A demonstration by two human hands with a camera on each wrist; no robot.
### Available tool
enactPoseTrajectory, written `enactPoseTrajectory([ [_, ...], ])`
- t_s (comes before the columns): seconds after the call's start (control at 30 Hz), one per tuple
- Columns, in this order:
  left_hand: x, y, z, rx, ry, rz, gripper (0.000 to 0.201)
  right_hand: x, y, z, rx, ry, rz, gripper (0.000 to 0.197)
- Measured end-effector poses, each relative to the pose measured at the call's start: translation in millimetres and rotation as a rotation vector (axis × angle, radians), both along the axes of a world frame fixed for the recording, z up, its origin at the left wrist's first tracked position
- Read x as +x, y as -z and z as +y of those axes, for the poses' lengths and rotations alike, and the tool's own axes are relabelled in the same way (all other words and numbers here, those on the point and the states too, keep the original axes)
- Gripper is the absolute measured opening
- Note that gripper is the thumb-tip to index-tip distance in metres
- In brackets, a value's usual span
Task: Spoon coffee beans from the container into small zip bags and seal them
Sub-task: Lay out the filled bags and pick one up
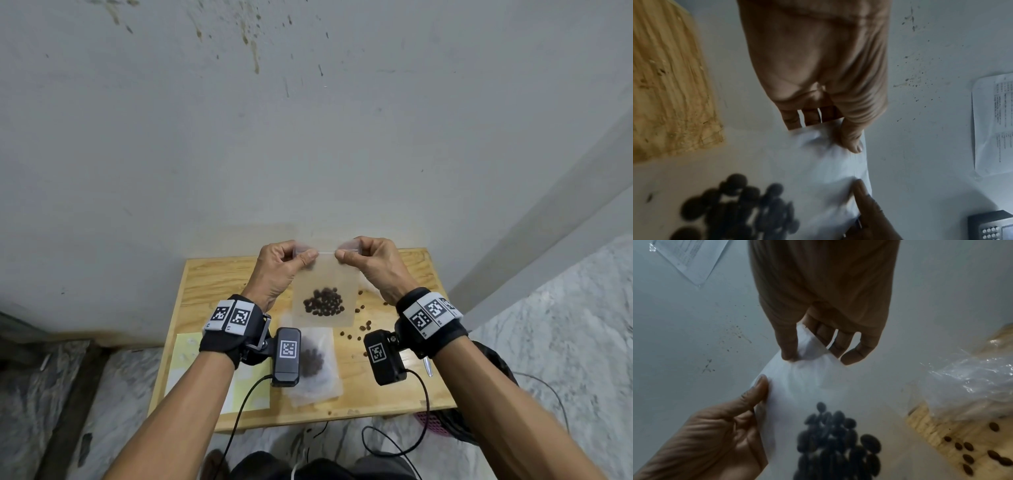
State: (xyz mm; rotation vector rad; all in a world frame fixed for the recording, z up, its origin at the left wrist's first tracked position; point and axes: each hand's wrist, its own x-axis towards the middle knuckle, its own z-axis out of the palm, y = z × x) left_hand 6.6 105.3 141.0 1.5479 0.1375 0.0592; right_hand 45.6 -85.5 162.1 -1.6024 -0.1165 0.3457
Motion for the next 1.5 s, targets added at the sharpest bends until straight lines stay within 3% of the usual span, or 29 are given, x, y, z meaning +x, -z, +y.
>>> enactPoseTrajectory([
  [0.23, -6.9, 3.1, 7.6, -0.086, -0.042, 0.038, 0.016, -6.3, 4.9, 2.0, 0.047, 0.028, 0.021, 0.006],
  [0.37, -20.3, 7.0, 15.7, -0.205, 0.066, 0.119, 0.035, -9.1, 2.7, 13.9, 0.065, 0.001, -0.003, 0.006],
  [0.47, -34.9, 14.2, 24.8, -0.198, 0.126, 0.139, 0.031, -12.1, 2.5, 33.7, 0.054, -0.057, -0.003, 0.006],
  [0.57, -51.9, 19.7, 40.4, -0.196, 0.06, 0.163, 0.03, -16.8, 7.8, 60.1, 0.031, -0.097, 0.021, 0.004],
  [0.7, -79.4, 31.4, 75.2, -0.187, -0.148, 0.206, 0.029, -25.8, 26.6, 102.2, -0.044, -0.177, 0.075, 0.009],
  [0.9, -140.4, 60.2, 140.0, -0.23, -0.465, 0.282, 0.017, -37.2, 81.9, 152.3, -0.312, -0.222, 0.069, 0.01],
  [1.07, -186.7, 84.7, 173.6, -0.296, -0.619, 0.326, 0.028, -52.9, 134.9, 183.7, -0.571, -0.331, -0.009, 0.011],
  [1.5, -205.3, 112.2, 196.3, -0.354, -0.681, 0.427, 0.024, -80.6, 189.5, 235.5, -1.013, -0.391, -0.146, 0.024],
])
